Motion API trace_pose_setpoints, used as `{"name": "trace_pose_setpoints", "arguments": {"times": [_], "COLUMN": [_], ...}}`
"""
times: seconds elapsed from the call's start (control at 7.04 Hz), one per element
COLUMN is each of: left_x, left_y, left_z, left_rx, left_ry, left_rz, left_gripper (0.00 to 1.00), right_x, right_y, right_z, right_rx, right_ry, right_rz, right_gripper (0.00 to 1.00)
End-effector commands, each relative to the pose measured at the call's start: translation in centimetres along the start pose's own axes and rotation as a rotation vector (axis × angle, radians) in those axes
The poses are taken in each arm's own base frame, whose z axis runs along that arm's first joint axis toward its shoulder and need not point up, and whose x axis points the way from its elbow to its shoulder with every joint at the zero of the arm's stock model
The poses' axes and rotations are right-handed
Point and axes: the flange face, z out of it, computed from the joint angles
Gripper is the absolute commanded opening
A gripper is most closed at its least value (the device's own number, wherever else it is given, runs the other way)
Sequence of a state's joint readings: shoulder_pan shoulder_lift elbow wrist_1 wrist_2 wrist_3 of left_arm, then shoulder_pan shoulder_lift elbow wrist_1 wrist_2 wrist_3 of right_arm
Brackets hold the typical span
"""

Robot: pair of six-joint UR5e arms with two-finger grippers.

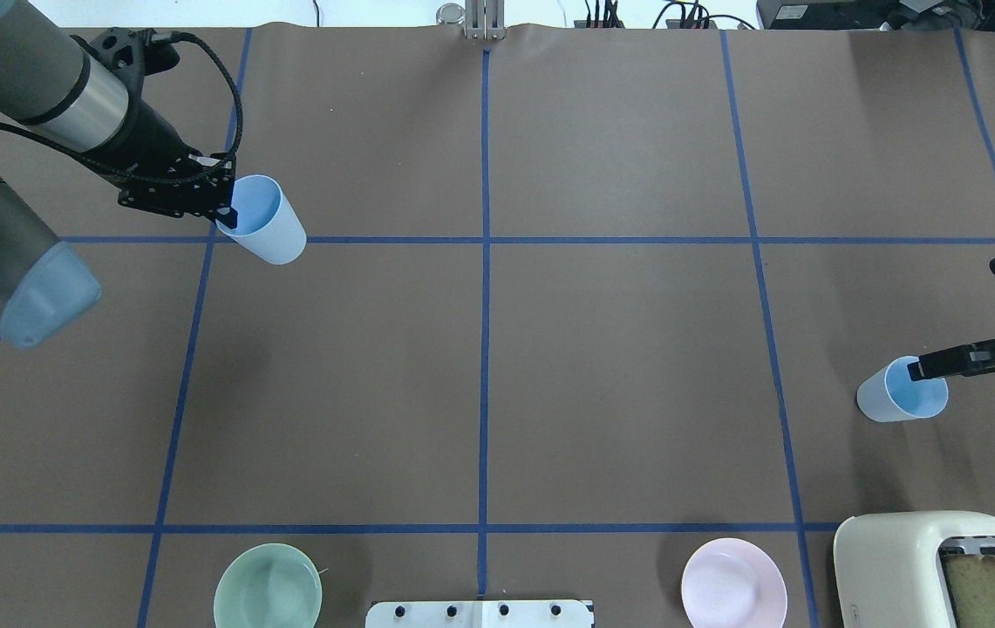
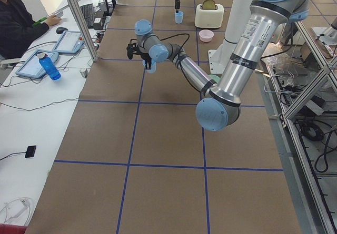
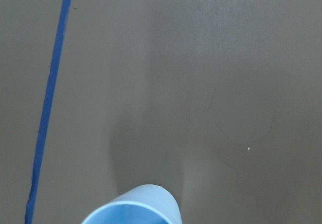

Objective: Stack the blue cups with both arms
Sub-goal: 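Grasp the light-blue cup with the left gripper while the right gripper grasps the other cup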

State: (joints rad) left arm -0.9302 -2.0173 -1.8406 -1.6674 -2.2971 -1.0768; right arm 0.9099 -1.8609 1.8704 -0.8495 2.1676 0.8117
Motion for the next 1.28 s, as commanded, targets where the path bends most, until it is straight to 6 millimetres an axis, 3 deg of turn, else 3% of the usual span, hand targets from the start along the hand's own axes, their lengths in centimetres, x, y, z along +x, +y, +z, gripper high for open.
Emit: {"name": "trace_pose_setpoints", "arguments": {"times": [0.0, 0.28, 0.85, 0.99, 1.14], "left_x": [3.6, 6.0, 6.0, 6.1, 6.3], "left_y": [1.6, 2.3, 2.3, 2.5, 2.6], "left_z": [1.4, 1.7, 1.9, 2.0, 2.1], "left_rx": [0.003, 0.002, 0.004, 0.001, 0.0], "left_ry": [-0.002, -0.016, -0.019, -0.019, -0.019], "left_rz": [-0.031, -0.035, -0.037, -0.042, -0.039], "left_gripper": [0.0, 0.0, 0.0, 0.0, 0.0], "right_x": [0.7, 0.4, -0.1, -0.2, -0.3], "right_y": [1.3, 1.4, 0.6, 0.7, 0.6], "right_z": [0.0, 0.3, 1.0, 1.2, 1.3], "right_rx": [-0.003, -0.01, -0.009, -0.009, -0.005], "right_ry": [-0.006, -0.006, -0.01, -0.007, -0.002], "right_rz": [-0.008, -0.009, 0.001, 0.011, 0.009], "right_gripper": [0.99, 0.95, 0.82, 0.76, 0.54]}}
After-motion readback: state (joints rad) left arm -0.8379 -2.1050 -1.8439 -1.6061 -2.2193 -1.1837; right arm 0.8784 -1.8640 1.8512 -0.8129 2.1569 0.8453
